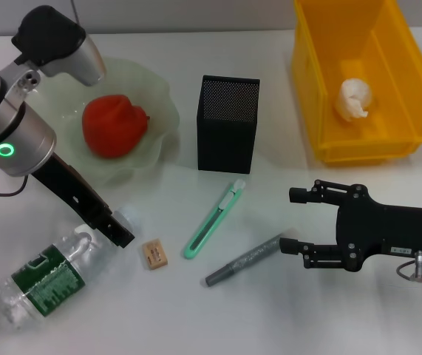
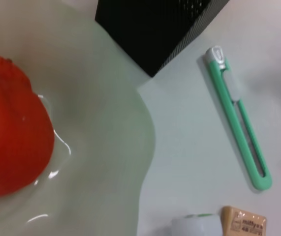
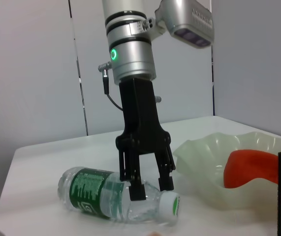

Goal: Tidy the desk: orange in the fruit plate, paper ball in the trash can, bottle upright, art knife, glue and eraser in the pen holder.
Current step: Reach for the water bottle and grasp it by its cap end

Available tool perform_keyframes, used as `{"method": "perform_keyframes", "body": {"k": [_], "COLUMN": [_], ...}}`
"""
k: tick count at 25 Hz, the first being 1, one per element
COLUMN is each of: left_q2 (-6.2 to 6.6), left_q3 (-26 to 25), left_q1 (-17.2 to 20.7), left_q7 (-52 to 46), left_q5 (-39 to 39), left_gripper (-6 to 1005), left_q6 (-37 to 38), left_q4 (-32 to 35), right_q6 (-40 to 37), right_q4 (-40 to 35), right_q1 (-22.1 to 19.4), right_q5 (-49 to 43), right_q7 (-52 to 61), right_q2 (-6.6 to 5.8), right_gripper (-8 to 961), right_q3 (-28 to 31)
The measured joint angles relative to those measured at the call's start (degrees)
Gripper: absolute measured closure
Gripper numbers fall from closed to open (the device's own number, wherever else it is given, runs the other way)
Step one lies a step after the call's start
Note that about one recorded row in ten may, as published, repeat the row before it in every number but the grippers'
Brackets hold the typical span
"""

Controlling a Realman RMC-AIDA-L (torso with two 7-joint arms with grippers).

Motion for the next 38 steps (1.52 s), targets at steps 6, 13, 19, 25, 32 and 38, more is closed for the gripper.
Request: {"method": "perform_keyframes", "body": {"k": [6,13,19,25,32,38], "left_q2": [-0.07,-0.25,-0.36,-0.51,-0.51,-0.51], "left_q3": [0.70,2.56,3.70,5.69,6.42,6.59], "left_q1": [-0.46,-0.51,-0.80,-0.91,-0.95,-1.03], "left_q7": [0.58,0.88,1.24,1.92,1.96,1.96], "left_q5": [0.71,0.23,0.02,-0.07,-0.07,-0.07], "left_gripper": [189,189,189,227,306,335], "left_q6": [-1.66,-3.05,-4.35,-5.71,-6.32,-6.30], "left_q4": [-2.03,-2.73,-3.48,-3.53,-3.61,-3.61], "right_q6": [-0.15,-0.22,-0.35,-0.46,-0.52,-0.52], "right_q4": [0.00,0.14,0.26,0.20,0.23,0.28], "right_q1": [-0.05,-0.09,-0.24,-0.53,-0.56,-0.62], "right_q5": [0.14,0.19,0.19,0.19,0.19,0.19], "right_q7": [0.25,0.33,0.39,0.47,0.54,0.58], "right_q2": [0.03,0.03,0.03,0.03,0.03,0.03], "right_gripper": [159,158,159,158,159,159], "right_q3": [0.00,0.00,0.00,0.00,0.00,0.00]}}
